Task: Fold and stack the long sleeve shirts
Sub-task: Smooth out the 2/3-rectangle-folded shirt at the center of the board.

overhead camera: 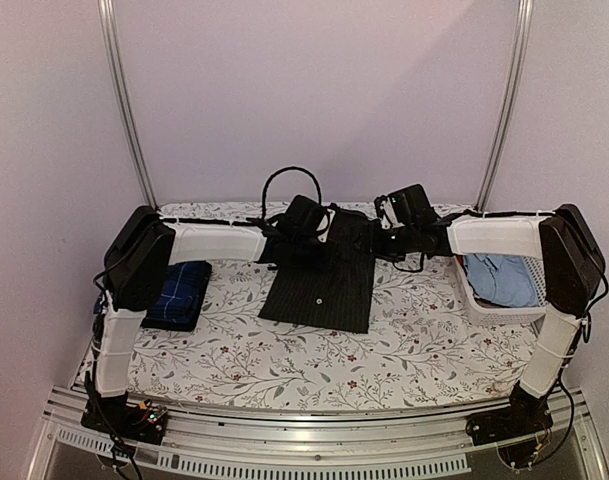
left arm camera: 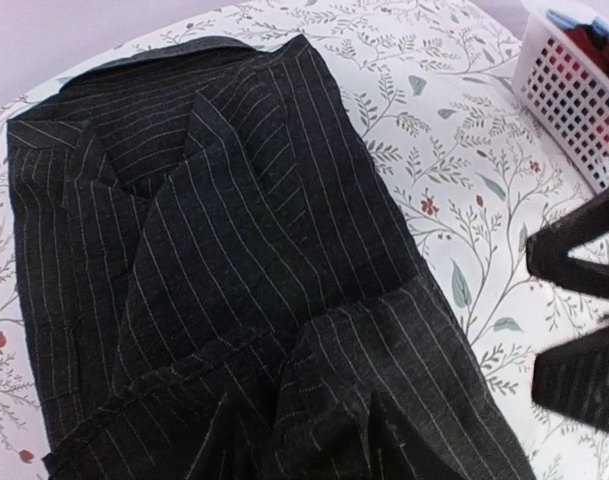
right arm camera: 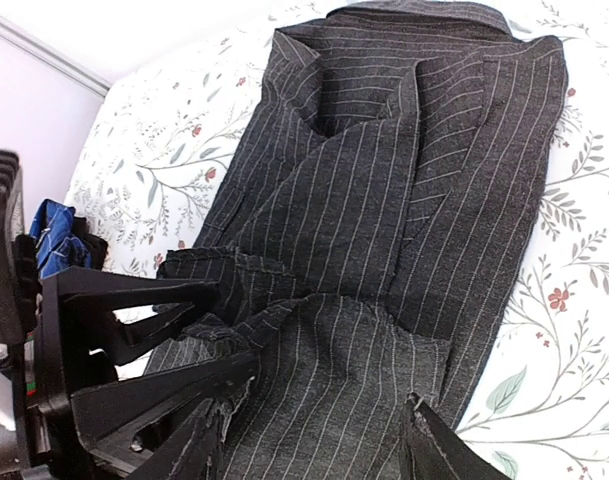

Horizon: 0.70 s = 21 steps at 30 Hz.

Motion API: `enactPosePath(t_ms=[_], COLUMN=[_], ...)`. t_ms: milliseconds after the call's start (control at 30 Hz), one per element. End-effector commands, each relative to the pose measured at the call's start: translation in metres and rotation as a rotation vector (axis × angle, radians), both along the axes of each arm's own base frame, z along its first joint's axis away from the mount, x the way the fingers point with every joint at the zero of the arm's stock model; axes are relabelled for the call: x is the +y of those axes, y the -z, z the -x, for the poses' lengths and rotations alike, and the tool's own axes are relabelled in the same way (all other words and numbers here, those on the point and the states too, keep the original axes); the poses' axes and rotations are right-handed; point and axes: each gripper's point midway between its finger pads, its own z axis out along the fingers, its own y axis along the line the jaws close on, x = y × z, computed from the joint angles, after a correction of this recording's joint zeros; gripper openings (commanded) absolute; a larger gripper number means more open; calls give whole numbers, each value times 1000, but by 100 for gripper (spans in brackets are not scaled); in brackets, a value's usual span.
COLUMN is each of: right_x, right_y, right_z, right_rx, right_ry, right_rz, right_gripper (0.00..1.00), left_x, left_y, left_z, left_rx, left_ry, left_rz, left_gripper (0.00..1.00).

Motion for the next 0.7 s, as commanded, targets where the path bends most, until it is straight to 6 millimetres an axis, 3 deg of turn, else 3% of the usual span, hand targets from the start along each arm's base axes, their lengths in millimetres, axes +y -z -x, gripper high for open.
enactPosePath(t_ms=[0,133,300,367,433,567,667], right_x=[5,12,25,21,9,-15,-16], right_y=[-3,-3,0,6,15,35,45], right_z=[7,8,5,0,-4,-3,0], right_rx=[15,16,15,15,26,67,84], right_ry=[-29,-61,-106,-84,-43,-14,-42], right_rz=[-39,-62,-47,-11,44,76,79], right_gripper=[58,58,57,57,57,54,52], left_x=[-13,0,31,46,66,107,124], left_y=[-19,-40,-71,-73,-69,-40,-17], left_z=[-12,-25,-33,-32,-29,-17,-8], left_rx=[-13,7,32,56,97,198,264], left_ry=[19,-25,-56,-71,-96,-133,-133], left_rz=[52,105,186,200,221,235,235], left_gripper=[52,69,81,83,82,72,66])
